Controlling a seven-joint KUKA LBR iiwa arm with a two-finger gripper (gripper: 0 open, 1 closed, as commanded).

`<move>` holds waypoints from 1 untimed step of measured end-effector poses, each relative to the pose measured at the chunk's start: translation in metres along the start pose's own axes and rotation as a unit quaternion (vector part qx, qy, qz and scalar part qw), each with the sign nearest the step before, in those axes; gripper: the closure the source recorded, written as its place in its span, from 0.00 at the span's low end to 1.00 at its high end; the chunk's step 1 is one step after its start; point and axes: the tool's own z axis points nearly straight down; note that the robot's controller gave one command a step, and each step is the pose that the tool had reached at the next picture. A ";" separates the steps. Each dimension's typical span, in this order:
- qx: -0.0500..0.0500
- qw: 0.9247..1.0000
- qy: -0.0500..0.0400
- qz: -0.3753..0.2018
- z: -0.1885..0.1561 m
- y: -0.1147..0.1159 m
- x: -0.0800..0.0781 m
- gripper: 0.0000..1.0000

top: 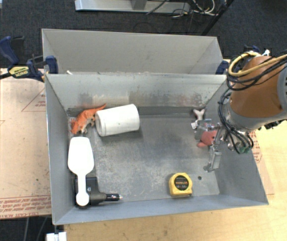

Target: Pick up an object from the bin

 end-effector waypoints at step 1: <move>0.000 1.000 -0.004 -0.001 -0.005 0.000 -0.002 0.00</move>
Offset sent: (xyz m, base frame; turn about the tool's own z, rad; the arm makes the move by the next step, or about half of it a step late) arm -0.0355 0.0198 -0.0736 -0.2486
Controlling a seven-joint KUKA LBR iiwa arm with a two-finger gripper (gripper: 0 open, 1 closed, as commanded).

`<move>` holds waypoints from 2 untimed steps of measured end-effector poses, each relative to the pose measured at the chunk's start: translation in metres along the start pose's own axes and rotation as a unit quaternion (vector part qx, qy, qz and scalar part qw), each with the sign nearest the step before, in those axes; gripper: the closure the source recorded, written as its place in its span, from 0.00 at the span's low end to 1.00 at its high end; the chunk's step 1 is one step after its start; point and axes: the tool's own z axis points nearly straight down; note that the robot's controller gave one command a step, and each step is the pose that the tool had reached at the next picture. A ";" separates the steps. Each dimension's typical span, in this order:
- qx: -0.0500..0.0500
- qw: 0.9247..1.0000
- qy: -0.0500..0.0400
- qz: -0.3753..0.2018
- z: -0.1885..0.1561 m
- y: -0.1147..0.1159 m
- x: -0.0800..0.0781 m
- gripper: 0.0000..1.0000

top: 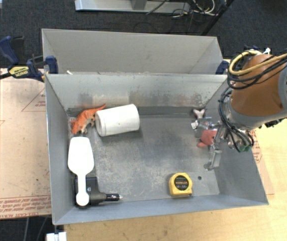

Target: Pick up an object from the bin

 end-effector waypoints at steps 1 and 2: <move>0.001 1.000 -0.004 -0.028 0.014 0.004 0.006 0.00; -0.001 0.987 0.002 -0.162 0.053 0.025 0.025 0.00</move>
Offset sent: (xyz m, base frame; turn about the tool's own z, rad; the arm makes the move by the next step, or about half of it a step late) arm -0.0400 0.0467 -0.0781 -0.5468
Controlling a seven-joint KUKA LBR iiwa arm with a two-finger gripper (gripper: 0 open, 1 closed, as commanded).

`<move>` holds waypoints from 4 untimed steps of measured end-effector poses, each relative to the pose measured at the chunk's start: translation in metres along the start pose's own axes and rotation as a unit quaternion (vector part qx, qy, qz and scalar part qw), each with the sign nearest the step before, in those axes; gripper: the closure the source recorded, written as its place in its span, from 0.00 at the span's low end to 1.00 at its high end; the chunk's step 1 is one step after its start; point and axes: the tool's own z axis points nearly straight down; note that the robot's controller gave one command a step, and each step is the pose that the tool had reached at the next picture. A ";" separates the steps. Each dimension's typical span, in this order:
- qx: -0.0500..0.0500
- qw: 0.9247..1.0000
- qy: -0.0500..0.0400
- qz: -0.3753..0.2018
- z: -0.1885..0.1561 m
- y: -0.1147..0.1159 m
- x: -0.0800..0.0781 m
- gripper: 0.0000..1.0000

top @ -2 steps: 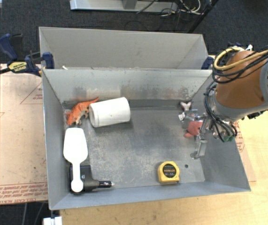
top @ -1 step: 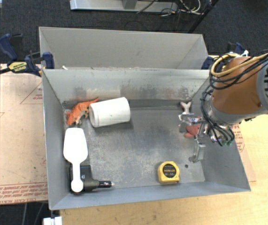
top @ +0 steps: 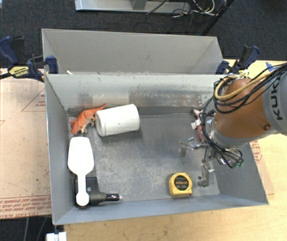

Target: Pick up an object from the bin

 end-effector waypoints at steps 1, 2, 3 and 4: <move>0.002 0.989 -0.003 -0.150 0.017 0.013 0.005 0.00; 0.001 0.993 -0.002 -0.116 0.021 0.041 0.007 0.00; 0.007 0.995 -0.016 -0.099 0.022 0.072 0.019 1.00; 0.006 0.995 -0.013 -0.100 0.022 0.072 0.020 1.00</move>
Offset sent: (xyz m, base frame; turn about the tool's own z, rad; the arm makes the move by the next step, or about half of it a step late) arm -0.0370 0.0828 -0.0242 0.1092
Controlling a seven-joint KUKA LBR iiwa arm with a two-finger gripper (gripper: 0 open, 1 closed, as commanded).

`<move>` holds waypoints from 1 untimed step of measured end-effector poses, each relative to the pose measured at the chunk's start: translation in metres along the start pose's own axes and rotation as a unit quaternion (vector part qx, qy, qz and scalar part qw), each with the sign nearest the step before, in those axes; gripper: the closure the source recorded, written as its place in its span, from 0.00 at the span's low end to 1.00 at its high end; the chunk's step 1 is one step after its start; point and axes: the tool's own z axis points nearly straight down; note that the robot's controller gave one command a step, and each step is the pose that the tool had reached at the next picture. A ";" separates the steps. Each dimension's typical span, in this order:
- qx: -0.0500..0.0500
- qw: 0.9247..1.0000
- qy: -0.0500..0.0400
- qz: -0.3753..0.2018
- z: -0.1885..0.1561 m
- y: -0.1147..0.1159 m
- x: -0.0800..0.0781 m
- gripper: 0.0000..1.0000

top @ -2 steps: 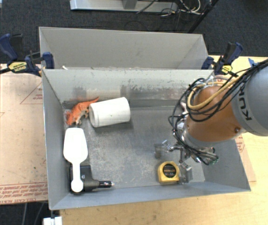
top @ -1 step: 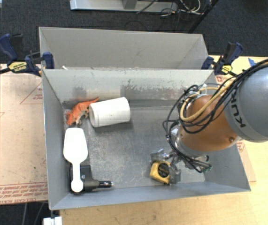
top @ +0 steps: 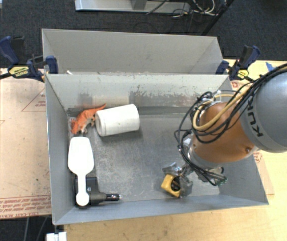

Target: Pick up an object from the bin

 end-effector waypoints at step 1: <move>0.001 1.000 -0.003 -0.004 -0.117 -0.009 -0.005 1.00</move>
Offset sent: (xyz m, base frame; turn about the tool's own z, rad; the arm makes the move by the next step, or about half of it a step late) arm 0.0000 0.0000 0.0000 0.0000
